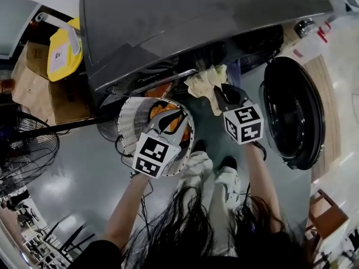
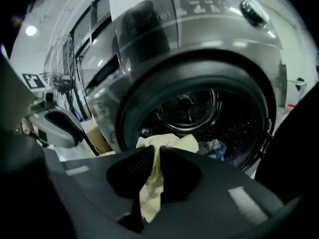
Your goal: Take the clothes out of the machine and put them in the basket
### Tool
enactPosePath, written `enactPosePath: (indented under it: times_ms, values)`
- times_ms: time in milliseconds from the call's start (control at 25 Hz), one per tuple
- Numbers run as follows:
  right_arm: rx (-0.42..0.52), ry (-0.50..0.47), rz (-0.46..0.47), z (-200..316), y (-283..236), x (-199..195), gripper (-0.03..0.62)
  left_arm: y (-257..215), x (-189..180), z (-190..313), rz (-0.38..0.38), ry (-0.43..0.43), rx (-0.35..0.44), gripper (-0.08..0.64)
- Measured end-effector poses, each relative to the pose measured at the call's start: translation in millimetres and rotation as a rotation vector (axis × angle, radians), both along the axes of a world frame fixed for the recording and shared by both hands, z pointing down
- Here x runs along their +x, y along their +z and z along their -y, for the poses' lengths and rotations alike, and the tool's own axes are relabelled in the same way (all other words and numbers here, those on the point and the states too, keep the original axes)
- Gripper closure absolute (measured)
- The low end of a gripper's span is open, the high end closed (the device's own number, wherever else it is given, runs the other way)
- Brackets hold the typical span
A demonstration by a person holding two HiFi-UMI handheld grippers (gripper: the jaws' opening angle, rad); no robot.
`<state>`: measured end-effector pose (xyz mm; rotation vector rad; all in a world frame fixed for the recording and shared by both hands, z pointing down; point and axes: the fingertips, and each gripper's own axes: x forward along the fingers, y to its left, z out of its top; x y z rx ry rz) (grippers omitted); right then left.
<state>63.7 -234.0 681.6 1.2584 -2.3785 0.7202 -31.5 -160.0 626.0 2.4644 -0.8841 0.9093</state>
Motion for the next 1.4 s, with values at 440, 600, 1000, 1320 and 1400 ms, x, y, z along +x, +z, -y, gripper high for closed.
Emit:
enactPosePath:
  times_ms: [440, 600, 1000, 1320, 1400]
  values:
    - [0.067, -0.024, 0.147, -27, -99, -6, 0.537, -12, 18, 7, -0.002, -0.016, -0.014, 0.394]
    - [0.082, -0.055, 0.144, -37, -121, -4, 0.537, -28, 32, 9, -0.041, 0.034, 0.022, 0.284]
    - [0.109, -0.198, 0.132, -81, -171, -2, 0.537, -65, 86, 6, 0.029, 0.23, 0.183, 0.186]
    - [0.125, -0.225, 0.141, -109, -200, 8, 0.537, -97, 105, -13, 0.053, 0.192, 0.243, 0.339]
    - [0.147, -0.217, 0.141, -114, -211, 12, 0.532, -110, 105, -19, 0.008, 0.138, 0.237, 0.395]
